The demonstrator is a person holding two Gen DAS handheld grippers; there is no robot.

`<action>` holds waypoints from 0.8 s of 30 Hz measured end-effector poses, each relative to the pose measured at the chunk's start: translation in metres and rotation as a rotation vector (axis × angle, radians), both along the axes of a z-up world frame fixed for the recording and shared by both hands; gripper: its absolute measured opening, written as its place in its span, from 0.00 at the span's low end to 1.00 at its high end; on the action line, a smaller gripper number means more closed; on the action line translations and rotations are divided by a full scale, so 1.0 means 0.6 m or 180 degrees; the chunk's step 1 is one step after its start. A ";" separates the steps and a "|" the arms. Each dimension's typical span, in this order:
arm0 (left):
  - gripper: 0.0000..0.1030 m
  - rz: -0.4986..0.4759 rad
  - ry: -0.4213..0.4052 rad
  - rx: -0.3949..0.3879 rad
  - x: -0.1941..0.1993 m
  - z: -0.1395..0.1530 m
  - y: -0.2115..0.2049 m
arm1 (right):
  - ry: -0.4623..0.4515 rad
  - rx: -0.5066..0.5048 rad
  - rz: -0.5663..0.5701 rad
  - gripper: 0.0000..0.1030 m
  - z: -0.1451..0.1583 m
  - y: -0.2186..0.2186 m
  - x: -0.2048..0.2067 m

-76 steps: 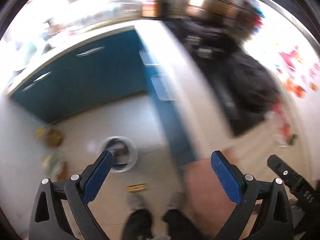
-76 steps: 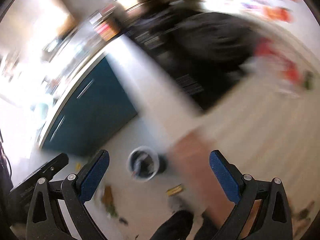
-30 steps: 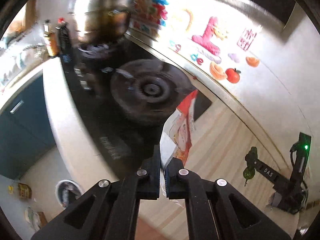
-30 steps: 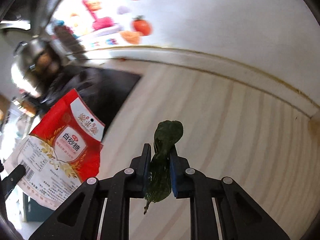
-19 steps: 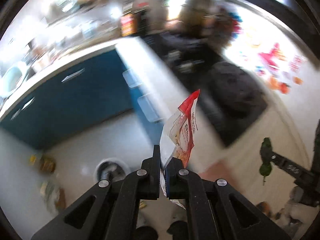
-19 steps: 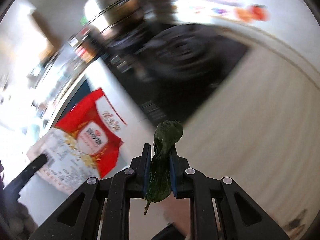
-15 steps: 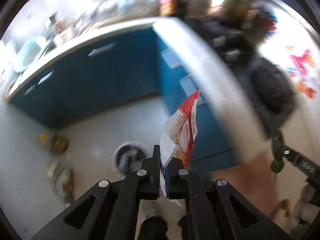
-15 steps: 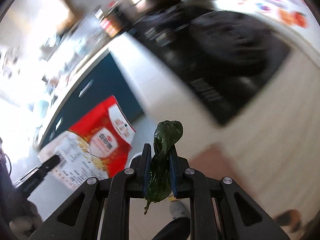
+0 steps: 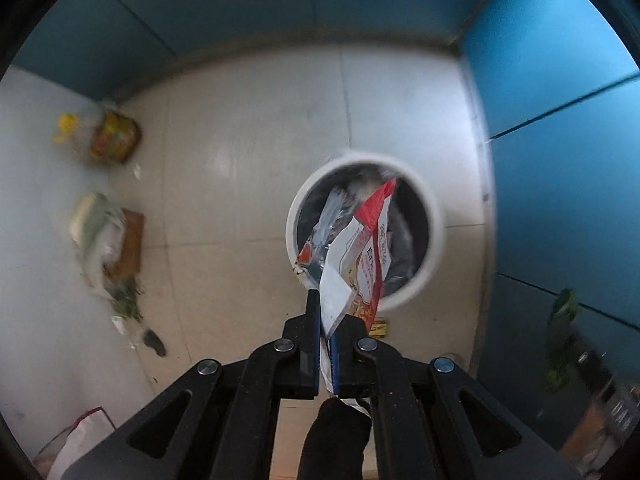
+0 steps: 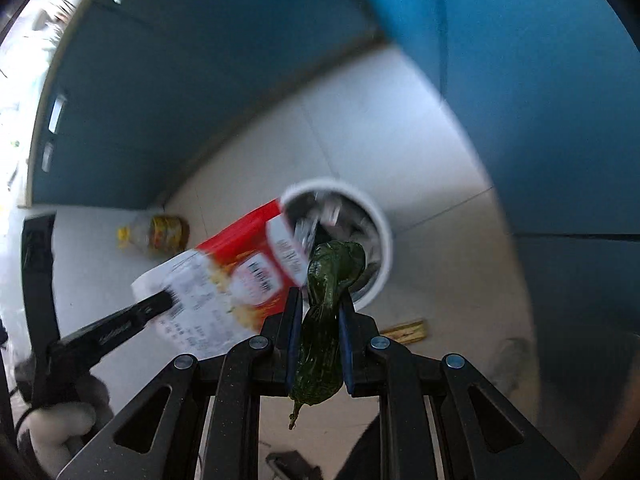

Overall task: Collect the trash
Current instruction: 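Carry sugar bag and pepper over the bin and open both tools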

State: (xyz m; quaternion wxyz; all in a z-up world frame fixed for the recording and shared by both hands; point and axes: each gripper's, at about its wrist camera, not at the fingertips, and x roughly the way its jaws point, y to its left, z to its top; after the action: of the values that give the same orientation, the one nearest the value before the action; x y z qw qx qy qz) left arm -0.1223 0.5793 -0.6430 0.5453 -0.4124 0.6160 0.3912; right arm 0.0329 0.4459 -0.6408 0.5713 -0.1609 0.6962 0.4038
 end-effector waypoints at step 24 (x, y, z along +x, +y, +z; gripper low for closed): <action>0.94 -0.0121 0.0194 -0.0036 -0.013 -0.174 0.064 | 0.0067 -0.0479 0.0468 0.82 -0.347 0.131 -0.040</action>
State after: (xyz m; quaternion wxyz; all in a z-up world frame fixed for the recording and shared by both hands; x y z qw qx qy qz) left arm -0.1298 0.6179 -0.7473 0.5313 -0.3916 0.6423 0.3898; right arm 0.0088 0.5244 -0.8488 0.5190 -0.2498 0.7168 0.3929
